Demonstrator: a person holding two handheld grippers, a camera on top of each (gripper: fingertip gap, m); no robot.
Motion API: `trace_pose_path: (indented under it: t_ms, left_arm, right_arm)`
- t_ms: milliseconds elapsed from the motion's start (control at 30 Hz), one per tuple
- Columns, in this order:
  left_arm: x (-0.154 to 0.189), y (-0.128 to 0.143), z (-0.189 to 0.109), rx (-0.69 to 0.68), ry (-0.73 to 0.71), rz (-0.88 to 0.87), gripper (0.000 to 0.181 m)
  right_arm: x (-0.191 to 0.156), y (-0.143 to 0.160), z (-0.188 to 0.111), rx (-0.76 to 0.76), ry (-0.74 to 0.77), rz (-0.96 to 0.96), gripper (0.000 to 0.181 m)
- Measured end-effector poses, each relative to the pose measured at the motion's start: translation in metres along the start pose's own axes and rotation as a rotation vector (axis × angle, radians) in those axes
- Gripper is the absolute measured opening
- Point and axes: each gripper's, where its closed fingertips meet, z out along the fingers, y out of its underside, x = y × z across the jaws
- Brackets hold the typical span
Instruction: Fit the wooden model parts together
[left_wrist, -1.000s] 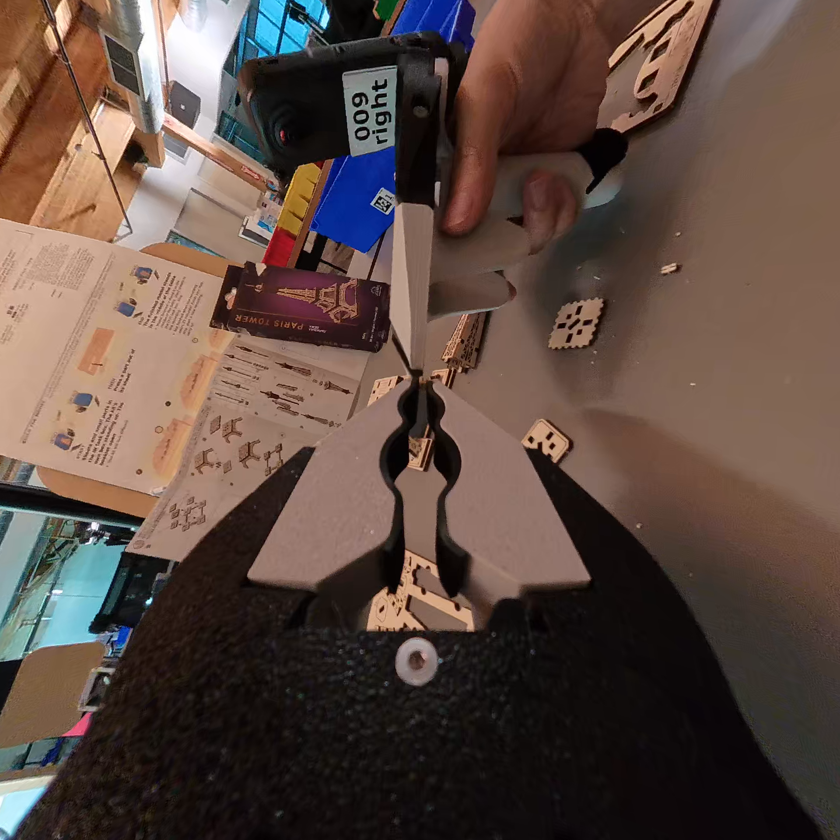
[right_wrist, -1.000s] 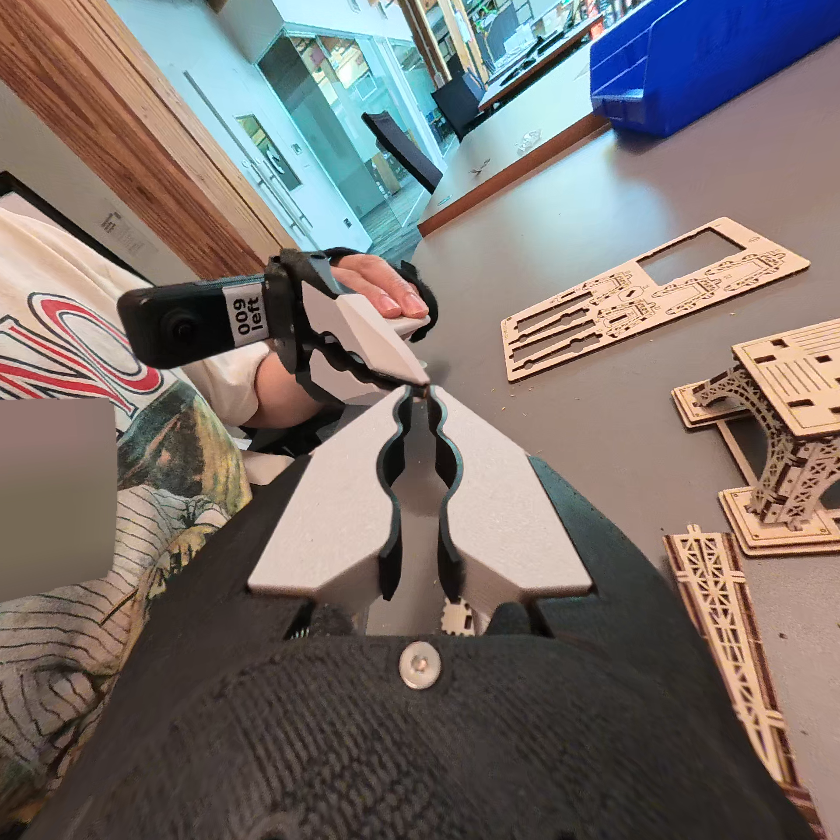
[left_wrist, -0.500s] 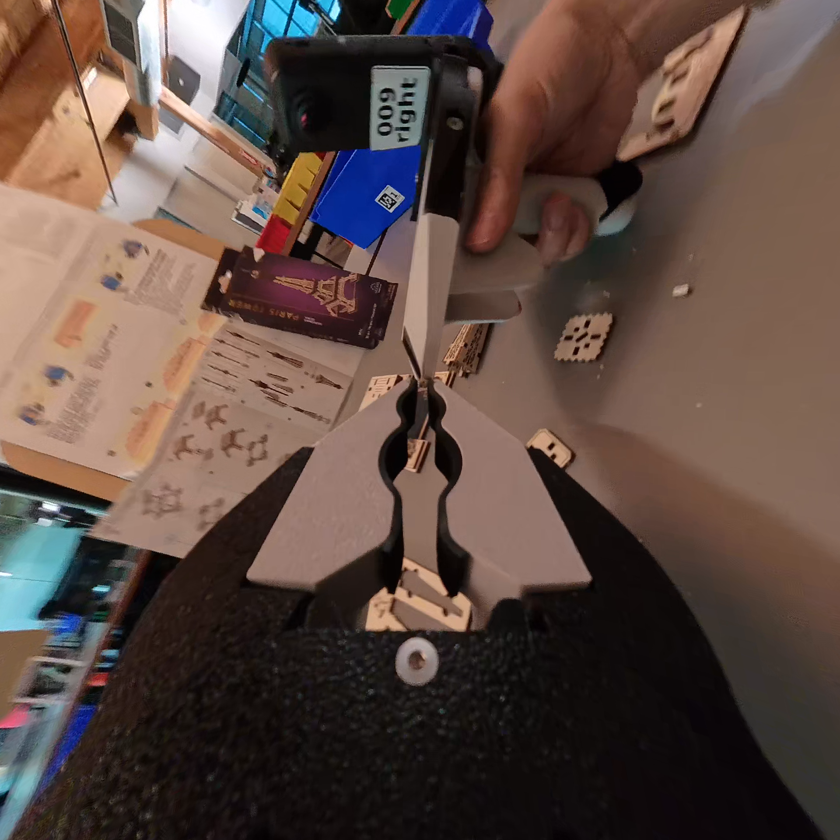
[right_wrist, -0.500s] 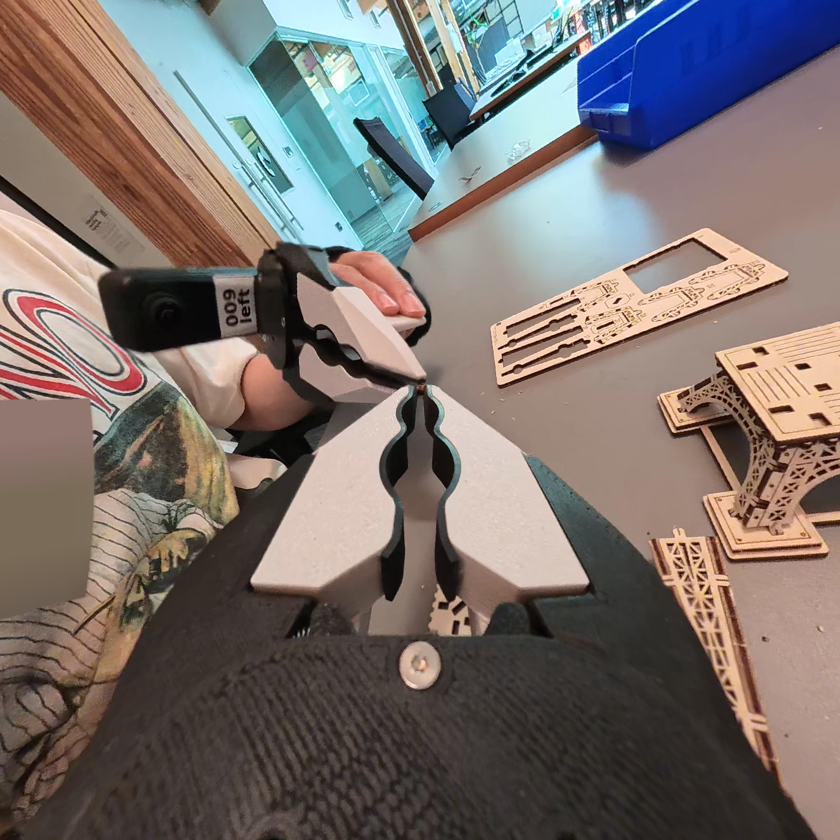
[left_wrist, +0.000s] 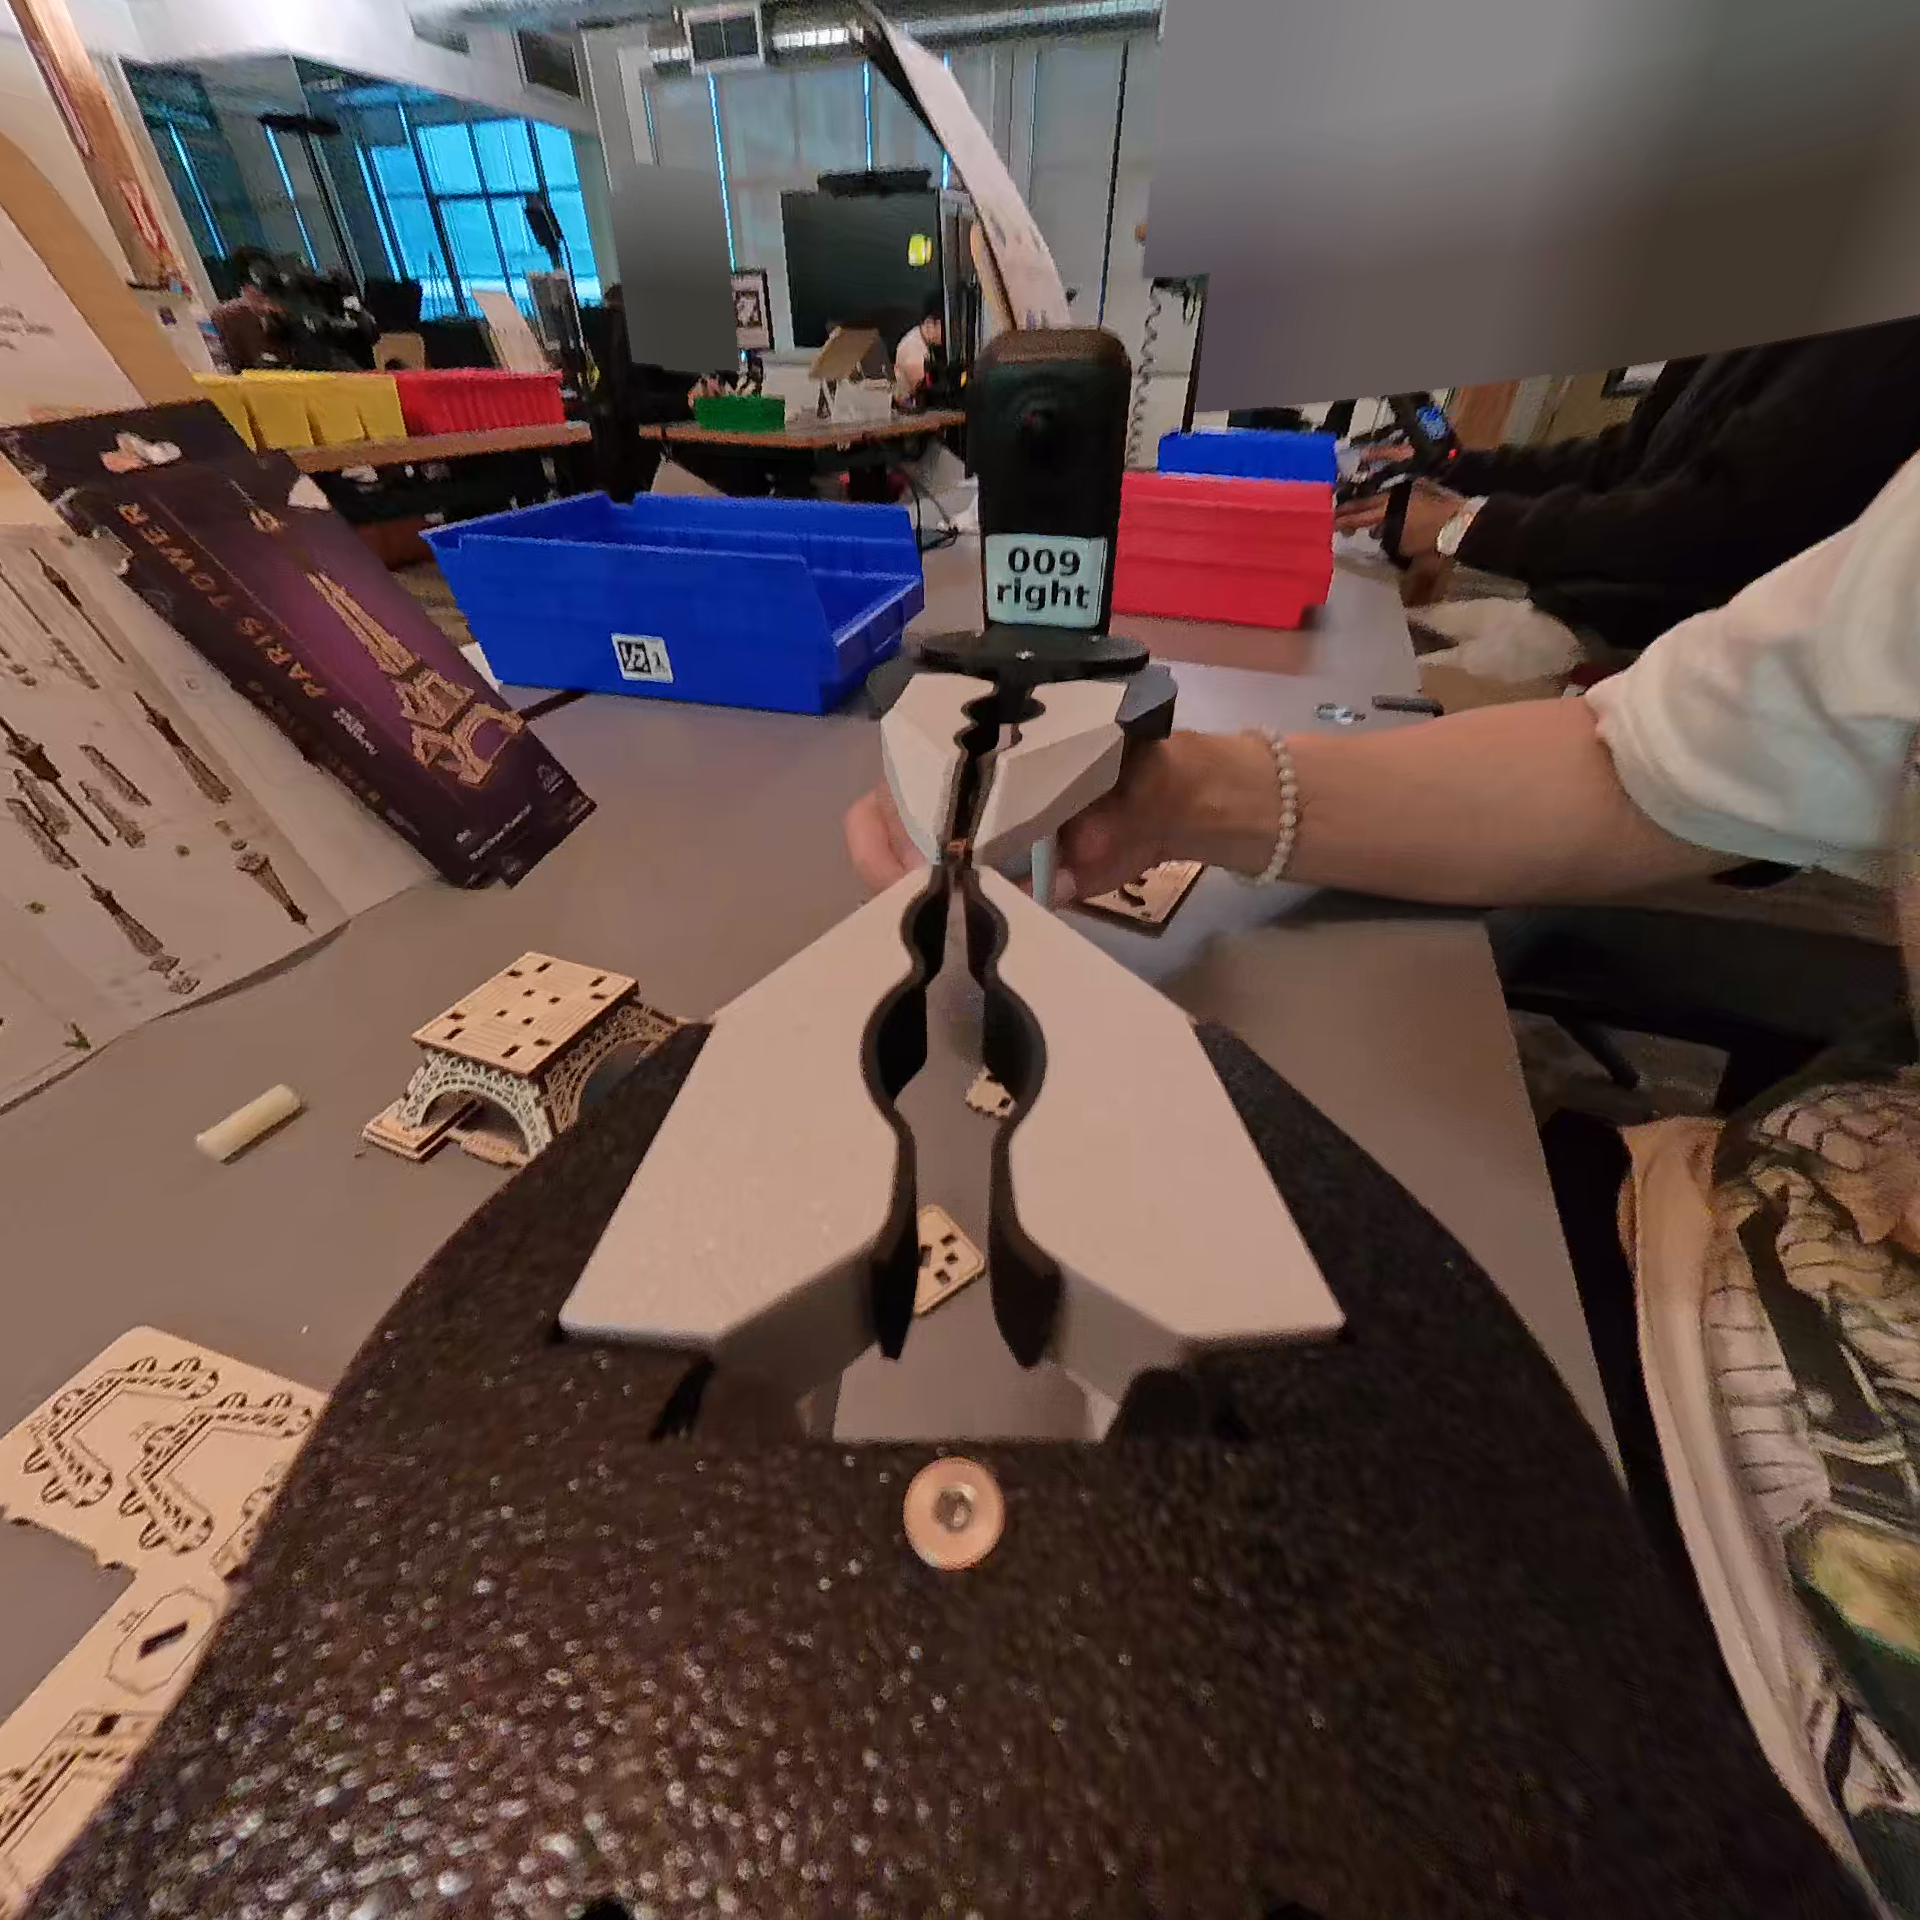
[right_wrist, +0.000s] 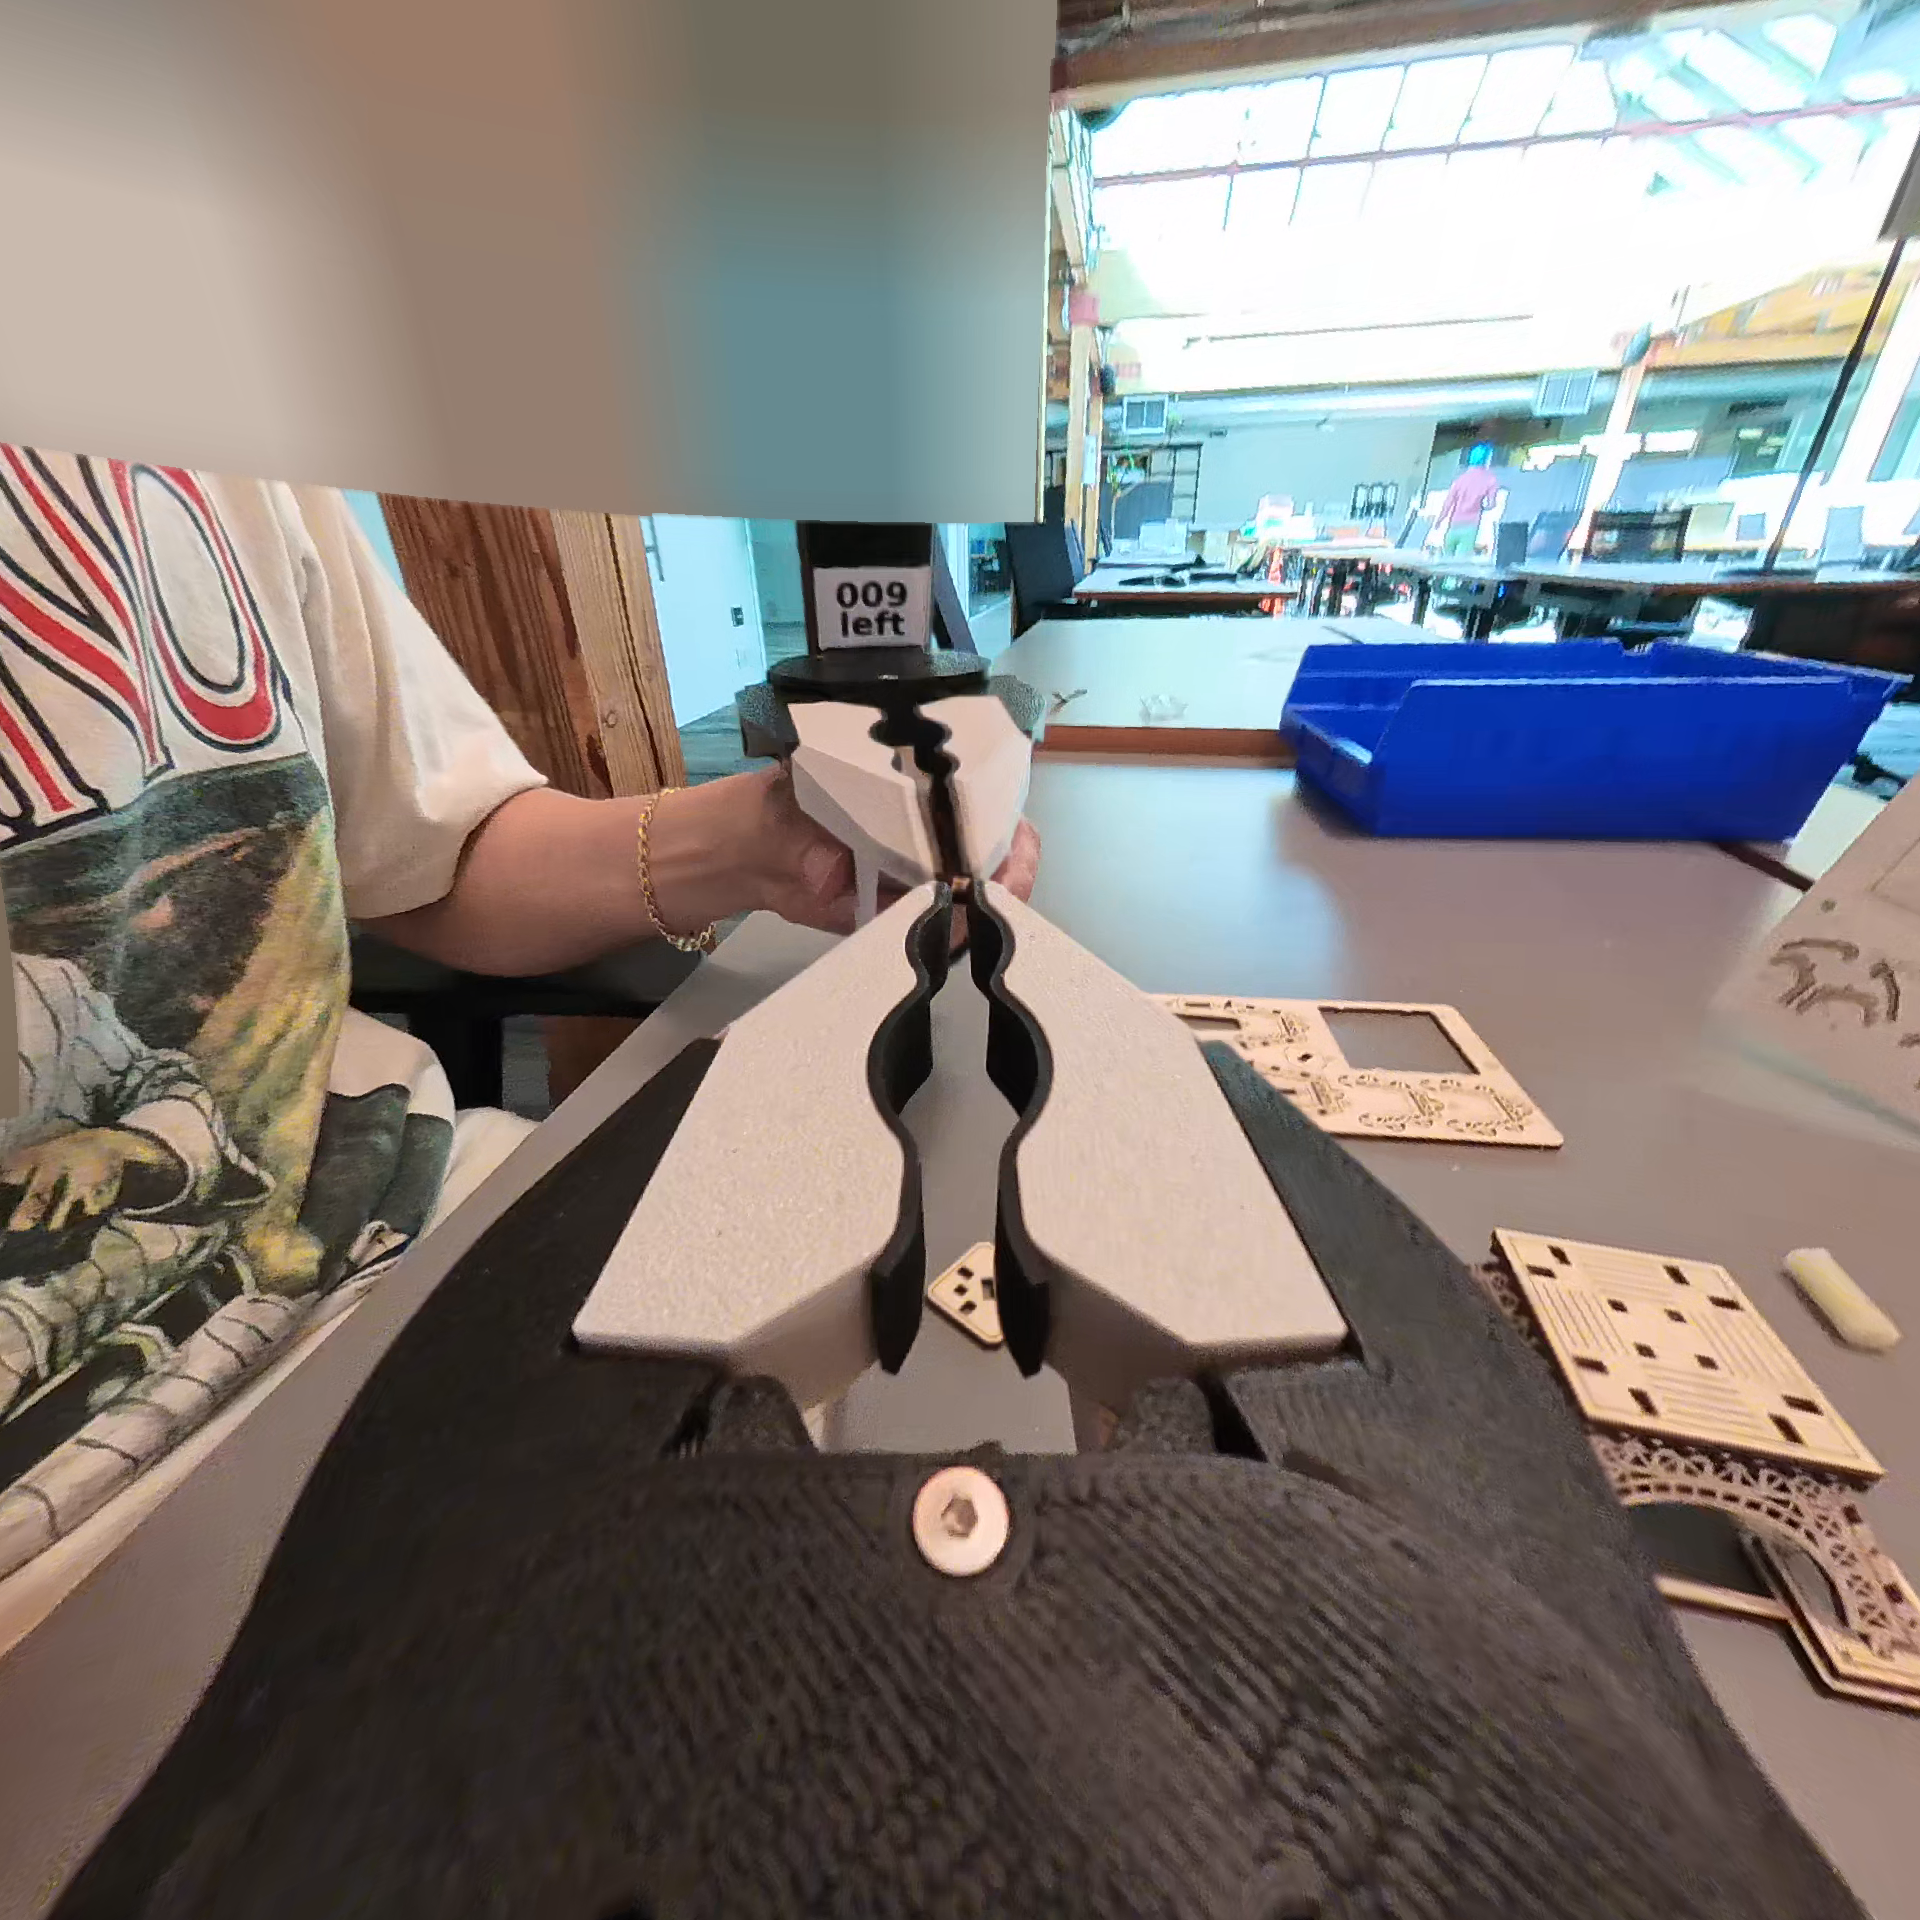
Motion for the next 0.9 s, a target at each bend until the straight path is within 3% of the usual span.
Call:
trace_pose_path:
  t_ms: [700,900]
  left_arm:
    - [0.011,-0.004,0.001,0.026,0.056,0.039,0.001]
    - [0.010,0.002,0.000,-0.046,0.039,0.110,0.000]
  right_arm:
    - [-0.013,-0.004,0.002,0.032,-0.056,0.003,0.001]
    - [-0.014,0.002,0.002,-0.001,-0.050,-0.009,0.001]
